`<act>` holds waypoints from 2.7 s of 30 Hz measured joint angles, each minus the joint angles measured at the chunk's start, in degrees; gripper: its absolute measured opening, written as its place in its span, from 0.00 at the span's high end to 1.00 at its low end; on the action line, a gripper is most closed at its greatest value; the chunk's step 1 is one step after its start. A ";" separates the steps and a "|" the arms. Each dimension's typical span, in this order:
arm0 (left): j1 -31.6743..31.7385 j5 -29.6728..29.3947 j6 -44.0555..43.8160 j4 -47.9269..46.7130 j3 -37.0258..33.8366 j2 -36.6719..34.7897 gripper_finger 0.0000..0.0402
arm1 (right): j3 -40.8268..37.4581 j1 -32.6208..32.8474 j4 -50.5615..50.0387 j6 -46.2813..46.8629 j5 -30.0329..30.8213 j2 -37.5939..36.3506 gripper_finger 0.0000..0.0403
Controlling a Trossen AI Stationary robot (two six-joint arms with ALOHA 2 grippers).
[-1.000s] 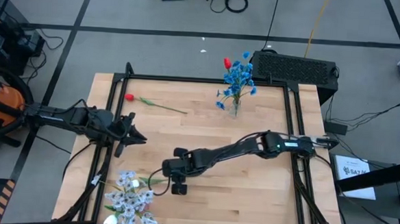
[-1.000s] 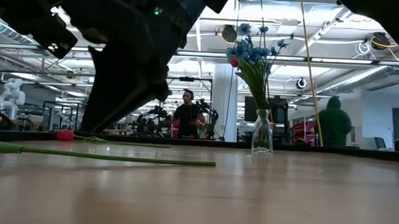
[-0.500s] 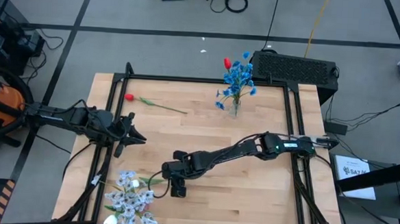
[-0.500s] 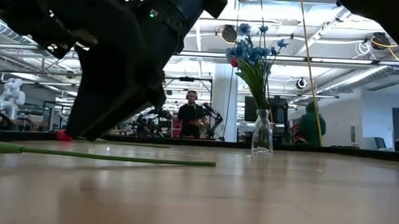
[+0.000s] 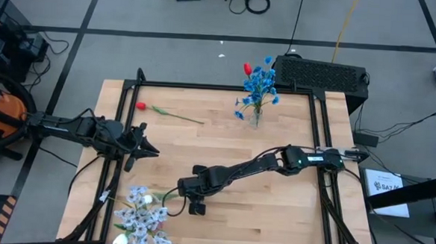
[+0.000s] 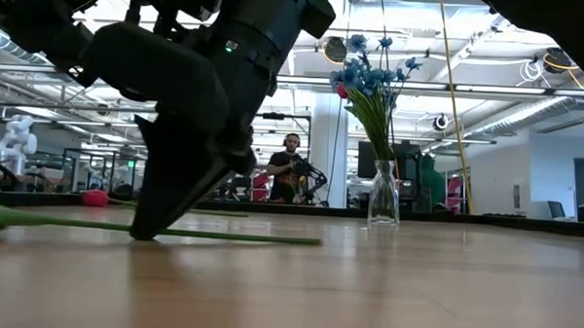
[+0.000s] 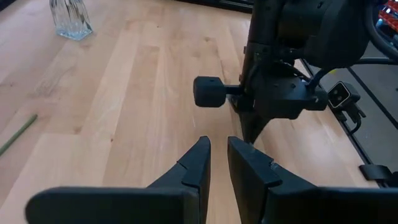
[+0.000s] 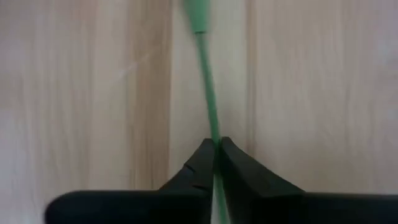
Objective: Sort flowers into vase by color
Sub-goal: Put the white flowers into the pink vase
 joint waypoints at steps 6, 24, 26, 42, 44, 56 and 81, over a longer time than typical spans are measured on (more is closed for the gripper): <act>0.00 -0.04 -0.16 0.19 0.00 0.00 0.85 | -0.32 -0.18 -6.67 7.60 3.48 -1.69 0.99; 0.02 -3.65 -0.03 10.13 0.00 0.09 0.85 | -42.14 -0.82 5.98 15.61 19.09 -35.42 1.00; 0.02 -4.69 -0.02 11.61 0.00 0.47 0.85 | -50.88 -0.81 14.75 17.66 19.26 -41.69 1.00; 0.02 -10.49 0.01 34.16 0.00 11.79 0.85 | -69.08 -5.10 81.01 -0.89 17.52 -54.98 1.00; 0.02 -10.49 0.02 37.99 0.00 13.78 0.85 | -67.38 -5.64 81.22 -2.26 16.09 -54.96 1.00; 0.02 -10.47 -0.15 49.44 0.00 23.59 0.85 | -63.76 -7.19 78.21 -7.93 12.63 -54.99 1.00; 0.02 -7.98 -3.11 50.56 0.00 24.68 0.61 | -63.73 -7.07 79.09 -1.72 12.64 -51.30 1.00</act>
